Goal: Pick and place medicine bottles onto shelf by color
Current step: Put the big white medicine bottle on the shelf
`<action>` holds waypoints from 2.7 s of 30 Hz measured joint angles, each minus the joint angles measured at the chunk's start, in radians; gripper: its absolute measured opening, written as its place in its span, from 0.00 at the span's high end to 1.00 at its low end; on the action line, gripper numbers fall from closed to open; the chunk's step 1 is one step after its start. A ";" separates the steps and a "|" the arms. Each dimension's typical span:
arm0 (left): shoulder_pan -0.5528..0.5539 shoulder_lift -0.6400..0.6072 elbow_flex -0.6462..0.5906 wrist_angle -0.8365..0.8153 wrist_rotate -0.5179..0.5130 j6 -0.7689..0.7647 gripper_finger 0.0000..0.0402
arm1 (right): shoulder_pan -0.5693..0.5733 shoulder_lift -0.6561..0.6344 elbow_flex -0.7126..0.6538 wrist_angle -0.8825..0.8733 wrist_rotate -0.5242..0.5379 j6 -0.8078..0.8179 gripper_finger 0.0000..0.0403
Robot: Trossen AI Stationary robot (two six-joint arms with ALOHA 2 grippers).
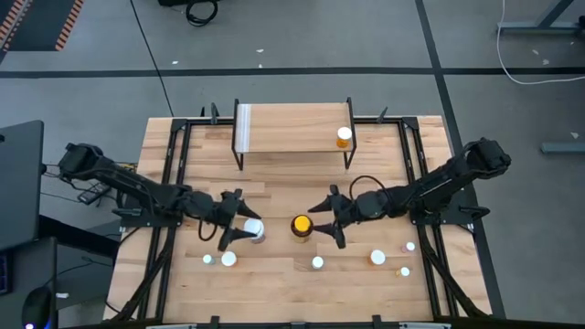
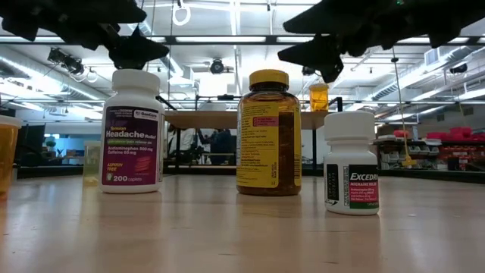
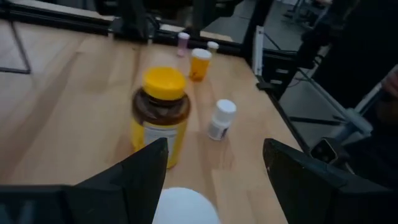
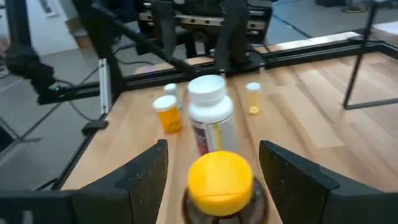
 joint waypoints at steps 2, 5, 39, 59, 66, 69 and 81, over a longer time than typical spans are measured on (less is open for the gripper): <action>-0.017 0.020 0.000 0.007 -0.014 -0.004 0.32 | 0.019 0.000 0.000 0.000 0.000 -0.004 0.36; -0.041 0.050 0.000 -0.001 -0.053 -0.009 0.32 | 0.041 0.000 0.000 0.000 0.000 -0.005 0.36; -0.138 0.152 -0.002 0.154 -0.334 -0.158 0.32 | 0.121 0.000 0.000 -0.035 -0.028 -0.015 0.36; -0.223 0.247 -0.001 0.147 -0.534 0.020 0.27 | 0.129 0.000 0.000 -0.040 -0.029 0.002 0.36; -0.219 0.270 -0.001 0.130 -0.589 -0.007 0.21 | 0.142 -0.001 0.000 -0.042 -0.029 0.002 0.36; -0.218 0.270 -0.002 0.129 -0.590 -0.014 0.21 | 0.141 -0.001 0.000 -0.042 -0.028 0.000 0.36; -0.218 0.269 -0.002 0.130 -0.595 -0.120 0.21 | 0.141 -0.001 0.000 -0.043 -0.028 0.001 0.36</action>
